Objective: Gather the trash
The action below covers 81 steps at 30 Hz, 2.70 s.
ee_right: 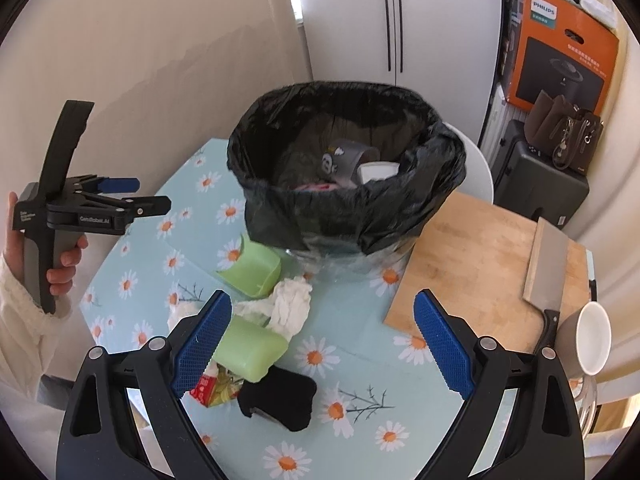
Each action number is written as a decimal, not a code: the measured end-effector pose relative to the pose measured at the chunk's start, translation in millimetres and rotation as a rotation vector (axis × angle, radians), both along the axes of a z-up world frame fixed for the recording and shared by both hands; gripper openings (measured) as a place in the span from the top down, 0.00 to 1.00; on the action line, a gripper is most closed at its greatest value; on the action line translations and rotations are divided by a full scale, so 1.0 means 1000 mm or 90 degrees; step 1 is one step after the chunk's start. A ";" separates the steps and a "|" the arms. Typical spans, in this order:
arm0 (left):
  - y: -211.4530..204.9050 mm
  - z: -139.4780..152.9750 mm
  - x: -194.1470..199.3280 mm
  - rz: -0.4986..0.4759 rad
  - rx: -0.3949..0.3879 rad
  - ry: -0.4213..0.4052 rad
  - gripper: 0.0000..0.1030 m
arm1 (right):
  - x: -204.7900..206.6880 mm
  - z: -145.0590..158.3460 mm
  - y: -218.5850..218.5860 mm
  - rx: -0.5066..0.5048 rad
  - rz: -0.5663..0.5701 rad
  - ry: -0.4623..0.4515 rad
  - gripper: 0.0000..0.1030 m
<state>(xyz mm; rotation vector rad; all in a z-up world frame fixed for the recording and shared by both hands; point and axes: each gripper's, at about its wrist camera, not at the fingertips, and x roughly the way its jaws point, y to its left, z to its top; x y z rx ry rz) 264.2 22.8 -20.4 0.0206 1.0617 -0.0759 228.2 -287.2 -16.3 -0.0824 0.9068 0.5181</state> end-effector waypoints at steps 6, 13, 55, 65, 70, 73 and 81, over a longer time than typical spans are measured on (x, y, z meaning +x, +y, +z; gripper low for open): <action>0.000 -0.020 0.002 -0.011 0.006 0.033 0.06 | -0.004 -0.016 0.008 -0.002 0.006 0.031 0.14; 0.000 -0.048 0.011 -0.036 0.012 0.075 0.06 | -0.008 -0.040 0.021 -0.003 0.004 0.076 0.14; -0.025 -0.158 0.072 -0.096 -0.054 0.181 0.82 | -0.021 -0.120 0.030 -0.031 -0.054 0.186 0.14; 0.015 -0.151 0.052 -0.093 -0.074 0.167 0.90 | -0.011 -0.112 0.081 -0.034 0.024 0.168 0.14; 0.035 -0.140 0.027 -0.089 -0.067 0.160 0.90 | -0.008 -0.113 0.100 -0.039 0.032 0.174 0.14; 0.045 -0.132 0.020 -0.078 -0.057 0.156 0.90 | -0.007 -0.119 0.113 -0.034 0.029 0.191 0.14; 0.068 -0.113 0.006 -0.049 -0.025 0.153 0.90 | 0.003 -0.132 0.130 -0.062 -0.005 0.205 0.14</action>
